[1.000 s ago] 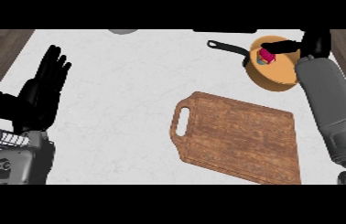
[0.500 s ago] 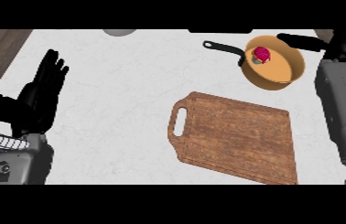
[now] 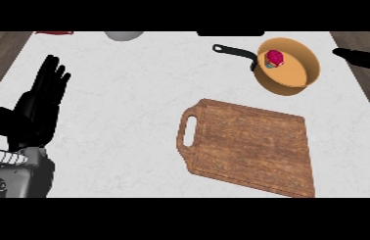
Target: Pick the cupcake from the cutting board and place it in the pot
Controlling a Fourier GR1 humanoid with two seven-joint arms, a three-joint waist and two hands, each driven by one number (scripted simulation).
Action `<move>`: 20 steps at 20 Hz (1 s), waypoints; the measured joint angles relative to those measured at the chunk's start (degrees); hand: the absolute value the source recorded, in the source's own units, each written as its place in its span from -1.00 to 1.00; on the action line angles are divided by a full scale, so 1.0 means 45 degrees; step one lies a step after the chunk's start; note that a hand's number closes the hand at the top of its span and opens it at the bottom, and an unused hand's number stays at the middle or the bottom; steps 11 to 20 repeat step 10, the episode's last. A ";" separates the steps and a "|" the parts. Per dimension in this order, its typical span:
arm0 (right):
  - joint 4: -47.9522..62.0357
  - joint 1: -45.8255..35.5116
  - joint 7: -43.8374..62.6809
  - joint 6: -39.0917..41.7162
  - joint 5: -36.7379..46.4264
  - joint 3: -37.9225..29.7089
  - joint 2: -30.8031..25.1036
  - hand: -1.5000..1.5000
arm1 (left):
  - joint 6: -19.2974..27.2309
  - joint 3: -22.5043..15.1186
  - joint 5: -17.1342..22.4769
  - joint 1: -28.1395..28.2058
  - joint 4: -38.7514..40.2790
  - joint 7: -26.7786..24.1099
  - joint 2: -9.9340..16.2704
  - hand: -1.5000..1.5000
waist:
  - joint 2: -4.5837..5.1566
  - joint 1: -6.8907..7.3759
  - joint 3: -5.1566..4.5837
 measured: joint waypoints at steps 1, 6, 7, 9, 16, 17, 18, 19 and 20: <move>-0.0158 0.0252 0.0040 0.0328 -0.0142 0.0011 -0.0173 -1.00 | -0.0034 0.0130 0.0079 -0.0136 0.0168 -0.0048 0.0040 0.00 | 0.0000 -0.0018 -0.0001; -0.1229 0.1496 0.0125 0.1316 -0.0955 0.0073 -0.0653 -1.00 | -0.0032 0.0089 -0.0060 -0.0034 0.0313 -0.0267 -0.0120 0.00 | 0.0000 -0.0022 -0.0002; -0.1582 0.1758 0.0281 0.1429 -0.1078 0.0163 -0.0665 -1.00 | 0.0002 0.0046 -0.0124 -0.0063 0.0292 -0.0232 -0.0157 0.00 | -0.0001 -0.0025 -0.0003; -0.2149 0.2133 0.0635 0.1653 -0.1357 0.0265 -0.0796 -1.00 | -0.0117 0.0140 -0.0069 0.0115 0.0226 -0.0305 -0.0118 0.00 | -0.0001 -0.0015 -0.0002; -0.2313 0.2278 0.0741 0.1704 -0.1473 0.0299 -0.0882 -1.00 | -0.0044 0.0096 -0.0166 0.0036 0.0230 -0.0252 -0.0157 0.00 | 0.0000 -0.0010 -0.0003; -0.2313 0.2278 0.0741 0.1704 -0.1473 0.0299 -0.0882 -1.00 | -0.0044 0.0096 -0.0166 0.0036 0.0230 -0.0252 -0.0157 0.00 | 0.0000 -0.0010 -0.0003; -0.2313 0.2278 0.0741 0.1704 -0.1473 0.0299 -0.0882 -1.00 | -0.0044 0.0096 -0.0166 0.0036 0.0230 -0.0252 -0.0157 0.00 | 0.0000 -0.0010 -0.0003; -0.2313 0.2278 0.0741 0.1704 -0.1473 0.0299 -0.0882 -1.00 | -0.0044 0.0096 -0.0166 0.0036 0.0230 -0.0252 -0.0157 0.00 | 0.0000 -0.0010 -0.0003; -0.2313 0.2278 0.0741 0.1704 -0.1473 0.0299 -0.0882 -1.00 | -0.0044 0.0096 -0.0166 0.0036 0.0230 -0.0252 -0.0157 0.00 | 0.0000 -0.0010 -0.0003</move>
